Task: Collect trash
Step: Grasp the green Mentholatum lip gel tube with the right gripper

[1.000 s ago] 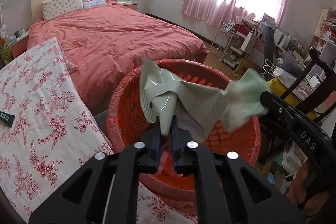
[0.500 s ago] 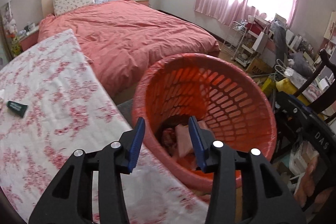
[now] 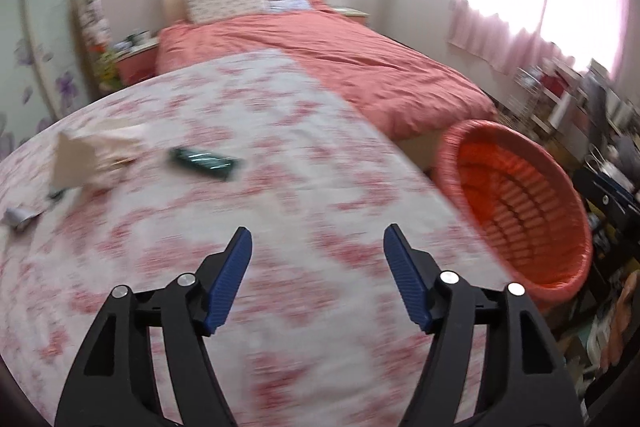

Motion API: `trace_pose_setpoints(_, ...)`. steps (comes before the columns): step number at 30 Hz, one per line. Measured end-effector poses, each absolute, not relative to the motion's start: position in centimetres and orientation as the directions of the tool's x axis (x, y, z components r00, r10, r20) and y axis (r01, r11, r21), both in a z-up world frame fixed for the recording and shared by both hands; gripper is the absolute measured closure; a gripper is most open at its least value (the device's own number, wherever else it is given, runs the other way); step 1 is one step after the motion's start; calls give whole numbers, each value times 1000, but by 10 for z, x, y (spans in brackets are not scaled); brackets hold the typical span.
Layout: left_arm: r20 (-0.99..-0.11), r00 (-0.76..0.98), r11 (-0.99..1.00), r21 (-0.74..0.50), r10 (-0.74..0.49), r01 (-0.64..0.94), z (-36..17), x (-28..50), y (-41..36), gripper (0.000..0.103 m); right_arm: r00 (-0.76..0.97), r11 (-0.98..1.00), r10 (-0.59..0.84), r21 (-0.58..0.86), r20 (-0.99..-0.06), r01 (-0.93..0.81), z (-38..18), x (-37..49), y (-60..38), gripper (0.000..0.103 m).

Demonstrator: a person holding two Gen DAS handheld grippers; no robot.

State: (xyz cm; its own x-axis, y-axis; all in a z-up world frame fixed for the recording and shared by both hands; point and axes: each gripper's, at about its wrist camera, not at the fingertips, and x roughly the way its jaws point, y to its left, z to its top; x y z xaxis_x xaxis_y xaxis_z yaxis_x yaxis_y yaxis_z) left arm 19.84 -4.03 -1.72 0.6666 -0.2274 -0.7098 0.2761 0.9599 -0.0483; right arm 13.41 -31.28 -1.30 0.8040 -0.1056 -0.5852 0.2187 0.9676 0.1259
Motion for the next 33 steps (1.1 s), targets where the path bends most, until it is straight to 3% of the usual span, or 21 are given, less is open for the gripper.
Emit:
trace_pose_setpoints(10,-697,715,998,-65,-54,13,-10,193,99,34,771,984,136,174,-623,-33,-11,198,-187,32)
trace_pose_setpoints(15,-699,716,992,-93,-1,-90,-11,192,160,34,710,974,223,180,-667,-137,-23,241,-125,47)
trace_pose_setpoints(19,-697,717,984,-112,19,-135,-10,192,189,34,663,973,227,135,-713,-188,-37,280,-82,56)
trace_pose_setpoints(28,-719,694,973,-132,38,-190,-20,197,228,34,605,969,178,29,-776,-247,-57,324,-45,57)
trace_pose_setpoints(33,-729,684,968,-143,37,-204,-26,200,236,34,599,973,152,15,-786,-228,-60,330,-49,78)
